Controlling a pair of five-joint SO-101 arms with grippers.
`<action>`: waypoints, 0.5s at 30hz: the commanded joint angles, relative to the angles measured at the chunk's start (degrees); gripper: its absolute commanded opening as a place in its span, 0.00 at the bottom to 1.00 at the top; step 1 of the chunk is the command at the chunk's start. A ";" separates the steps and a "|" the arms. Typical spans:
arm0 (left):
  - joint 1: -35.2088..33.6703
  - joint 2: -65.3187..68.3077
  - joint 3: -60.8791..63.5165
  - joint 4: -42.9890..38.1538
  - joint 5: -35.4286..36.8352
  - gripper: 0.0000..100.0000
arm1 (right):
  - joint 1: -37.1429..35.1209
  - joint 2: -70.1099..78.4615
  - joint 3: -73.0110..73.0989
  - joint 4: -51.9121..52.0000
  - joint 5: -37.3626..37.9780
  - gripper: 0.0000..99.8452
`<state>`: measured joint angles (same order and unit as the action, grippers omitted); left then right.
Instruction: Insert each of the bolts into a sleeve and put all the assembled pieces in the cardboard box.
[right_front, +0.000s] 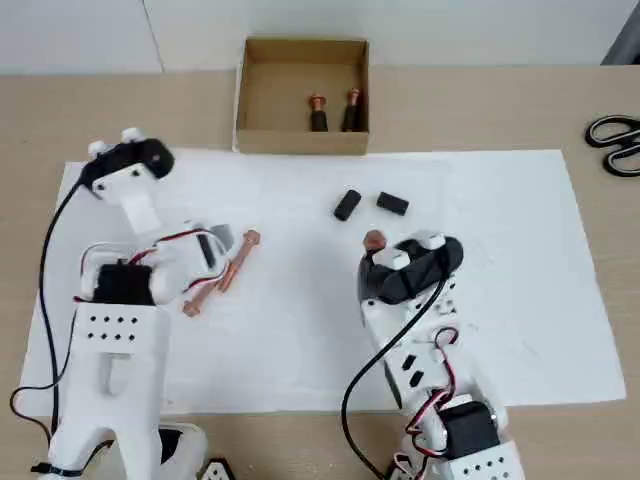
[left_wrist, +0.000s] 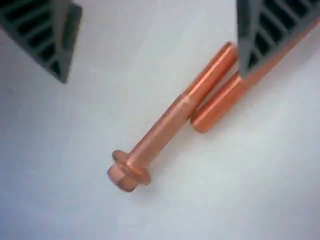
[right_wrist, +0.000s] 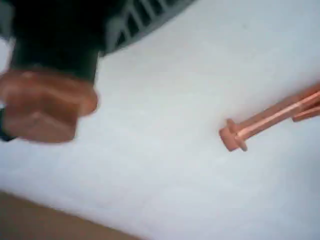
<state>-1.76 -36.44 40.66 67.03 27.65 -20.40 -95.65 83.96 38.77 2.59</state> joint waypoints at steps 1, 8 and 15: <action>-0.97 -1.23 -2.77 1.23 -0.44 0.21 | 0.66 9.89 -12.22 0.04 3.60 0.00; -1.05 -1.32 -2.77 1.23 -0.26 0.21 | 2.15 45.93 -40.26 -4.44 3.60 0.00; -1.05 -1.32 -2.42 1.14 -0.35 0.21 | 2.77 78.02 -65.23 -11.30 3.60 0.00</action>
<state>-2.55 -36.44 40.66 67.91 27.65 -17.93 -29.27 31.21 31.65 5.67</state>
